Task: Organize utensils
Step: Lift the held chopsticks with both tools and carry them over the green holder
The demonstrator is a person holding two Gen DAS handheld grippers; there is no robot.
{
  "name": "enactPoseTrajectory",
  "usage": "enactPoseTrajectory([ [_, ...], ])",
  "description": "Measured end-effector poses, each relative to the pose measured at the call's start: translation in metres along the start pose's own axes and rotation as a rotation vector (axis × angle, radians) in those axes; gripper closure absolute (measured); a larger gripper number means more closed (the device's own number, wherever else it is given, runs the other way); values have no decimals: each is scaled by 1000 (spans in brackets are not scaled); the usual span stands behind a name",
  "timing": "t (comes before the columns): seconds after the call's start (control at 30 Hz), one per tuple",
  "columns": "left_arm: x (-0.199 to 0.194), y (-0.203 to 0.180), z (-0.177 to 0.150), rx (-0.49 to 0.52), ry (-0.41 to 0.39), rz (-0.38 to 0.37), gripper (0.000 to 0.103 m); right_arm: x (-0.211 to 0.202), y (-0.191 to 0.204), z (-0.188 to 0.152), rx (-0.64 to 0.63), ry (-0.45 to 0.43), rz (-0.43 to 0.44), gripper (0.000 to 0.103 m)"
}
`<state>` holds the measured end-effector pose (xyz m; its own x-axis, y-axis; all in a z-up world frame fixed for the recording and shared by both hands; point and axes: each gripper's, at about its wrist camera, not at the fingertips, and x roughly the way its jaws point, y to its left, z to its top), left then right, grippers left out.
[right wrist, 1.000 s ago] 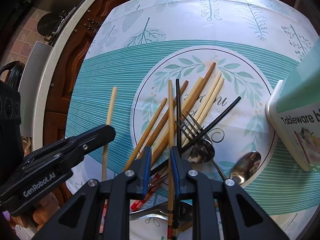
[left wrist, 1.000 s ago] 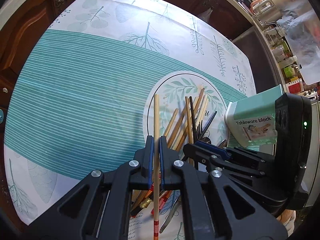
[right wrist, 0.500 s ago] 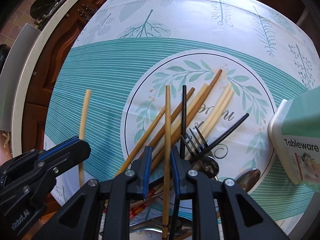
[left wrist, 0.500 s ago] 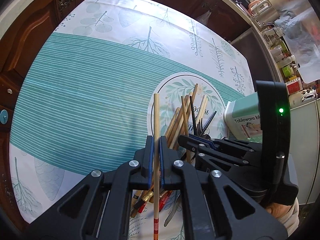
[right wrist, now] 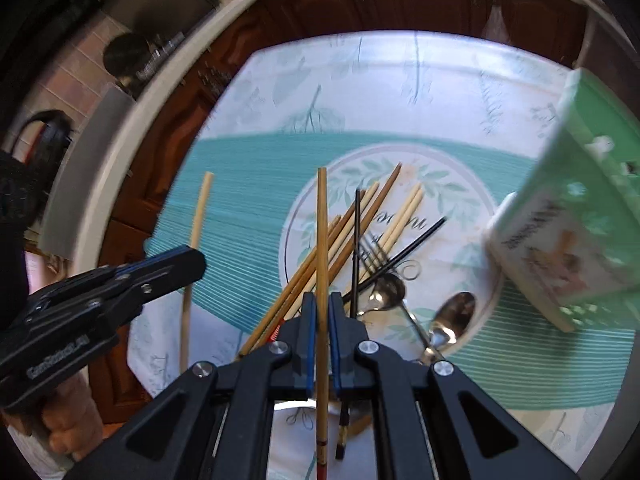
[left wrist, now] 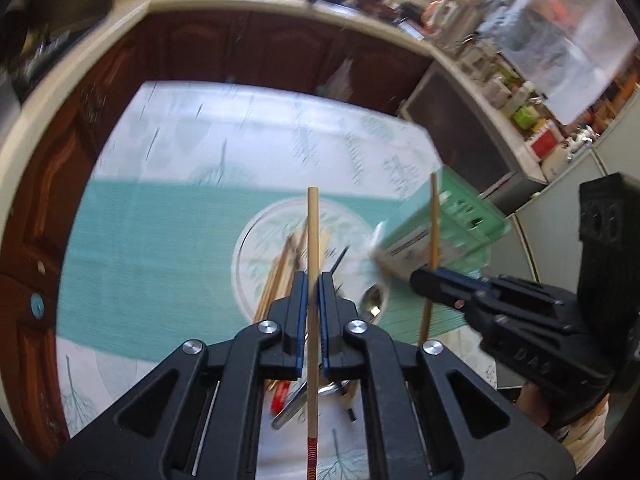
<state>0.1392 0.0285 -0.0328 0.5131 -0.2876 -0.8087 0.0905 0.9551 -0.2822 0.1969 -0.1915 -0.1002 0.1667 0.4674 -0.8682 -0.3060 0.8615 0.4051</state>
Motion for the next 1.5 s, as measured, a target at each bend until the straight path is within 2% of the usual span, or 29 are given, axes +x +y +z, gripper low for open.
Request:
enactPoseTrajectory([
  [0.13, -39, -61, 26, 143, -207, 21, 100, -72, -2, 0, -1, -200, 17, 97],
  [0.2, -53, -90, 38, 198, -321, 13, 100, -112, -7, 0, -3, -346, -13, 97],
  [0.3, -64, -122, 55, 228, -459, 5, 100, -161, -17, -3, 9, -579, -80, 97],
  [0.43, -69, -146, 72, 197, -638, -39, 100, -191, -36, -2, 70, -828, -147, 97],
  [0.53, -68, -152, 78, 144, -740, -73, 100, -196, -51, -3, 115, -964, -166, 97],
  [0.7, -48, -147, 87, 59, -832, -94, 100, -192, -71, -10, 157, -1129, -172, 98],
  [0.83, -25, -142, 86, 37, -850, -108, 100, -185, -82, -18, 155, -1188, -224, 98],
  [1.0, 17, -150, 84, 71, -857, -78, 100, -171, -96, -16, 168, -1182, -241, 98],
  [1.13, 57, -160, 81, 131, -832, -28, 100, -161, -101, -15, 159, -1177, -266, 98],
  [1.33, 108, -164, 82, 210, -663, 36, 99, -133, -99, -14, 63, -1118, -320, 98],
  [1.43, 118, -161, 85, 228, -551, 30, 98, -121, -100, -13, 42, -1052, -312, 97],
  [1.5, 129, -159, 91, 249, -443, 45, 97, -115, -100, -14, 34, -996, -291, 97],
])
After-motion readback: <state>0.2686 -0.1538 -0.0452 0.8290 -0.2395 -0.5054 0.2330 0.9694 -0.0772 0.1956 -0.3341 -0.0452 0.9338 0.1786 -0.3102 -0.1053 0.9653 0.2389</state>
